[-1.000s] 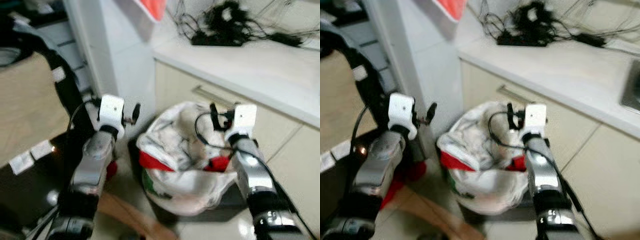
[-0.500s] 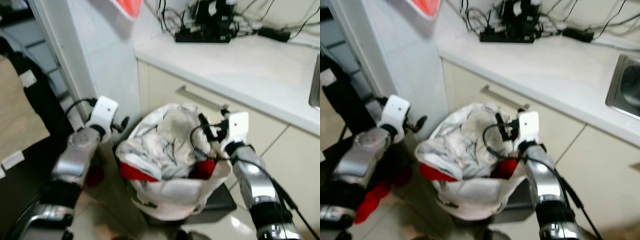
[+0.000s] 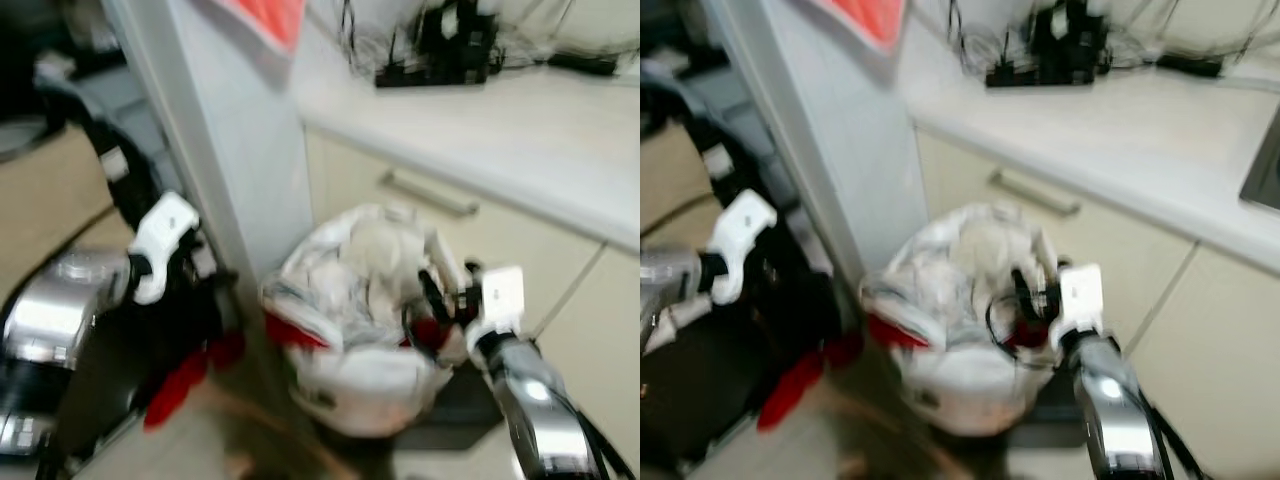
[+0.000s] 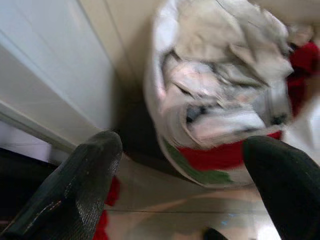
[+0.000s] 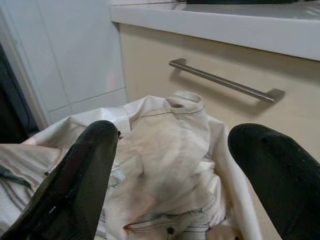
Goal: Clothes washing
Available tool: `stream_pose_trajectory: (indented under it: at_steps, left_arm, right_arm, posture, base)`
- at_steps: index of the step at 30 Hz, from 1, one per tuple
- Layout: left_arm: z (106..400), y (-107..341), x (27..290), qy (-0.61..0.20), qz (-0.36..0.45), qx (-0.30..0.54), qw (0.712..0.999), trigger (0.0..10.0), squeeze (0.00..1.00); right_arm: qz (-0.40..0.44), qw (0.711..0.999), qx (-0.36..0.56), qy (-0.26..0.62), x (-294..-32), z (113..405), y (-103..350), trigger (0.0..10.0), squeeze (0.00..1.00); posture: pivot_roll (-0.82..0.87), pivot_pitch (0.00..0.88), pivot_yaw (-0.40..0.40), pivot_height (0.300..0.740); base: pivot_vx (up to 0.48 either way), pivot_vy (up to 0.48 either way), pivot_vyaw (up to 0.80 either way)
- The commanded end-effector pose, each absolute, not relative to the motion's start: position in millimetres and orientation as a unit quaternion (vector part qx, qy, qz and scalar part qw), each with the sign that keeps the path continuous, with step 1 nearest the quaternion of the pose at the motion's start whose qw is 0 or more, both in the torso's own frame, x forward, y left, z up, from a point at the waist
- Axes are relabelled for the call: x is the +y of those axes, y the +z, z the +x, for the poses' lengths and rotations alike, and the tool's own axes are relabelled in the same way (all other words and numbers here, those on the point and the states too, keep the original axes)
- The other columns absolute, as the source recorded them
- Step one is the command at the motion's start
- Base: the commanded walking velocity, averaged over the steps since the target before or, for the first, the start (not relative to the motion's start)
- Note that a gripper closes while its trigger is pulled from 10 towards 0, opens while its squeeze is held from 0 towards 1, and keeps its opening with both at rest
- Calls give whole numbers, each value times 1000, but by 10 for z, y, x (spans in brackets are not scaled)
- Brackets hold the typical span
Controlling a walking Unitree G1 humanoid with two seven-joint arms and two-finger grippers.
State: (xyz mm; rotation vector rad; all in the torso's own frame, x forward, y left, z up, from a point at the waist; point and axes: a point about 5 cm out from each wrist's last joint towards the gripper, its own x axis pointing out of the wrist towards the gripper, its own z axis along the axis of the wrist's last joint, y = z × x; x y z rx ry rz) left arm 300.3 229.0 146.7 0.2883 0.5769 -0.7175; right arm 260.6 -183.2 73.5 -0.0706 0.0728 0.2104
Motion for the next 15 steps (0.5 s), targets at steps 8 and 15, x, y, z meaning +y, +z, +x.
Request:
stream_pose_trajectory:
  at_steps: [8,15]
  left_arm:
    - [3027,1083,2018,-345,84,303,884,10000,0]
    - [3092,874,2005,-296,109,307,898,10000,0]
  right_arm:
    - [-34,993,24,106,-1792,2621,892,10000,0]
    - [-34,993,27,106,-1791,2571,914,10000,0]
  posture:
    - [-199,0,82,740]
    - [-228,9,82,740]
  base:
    - [0,0,0]
    - [0,0,0]
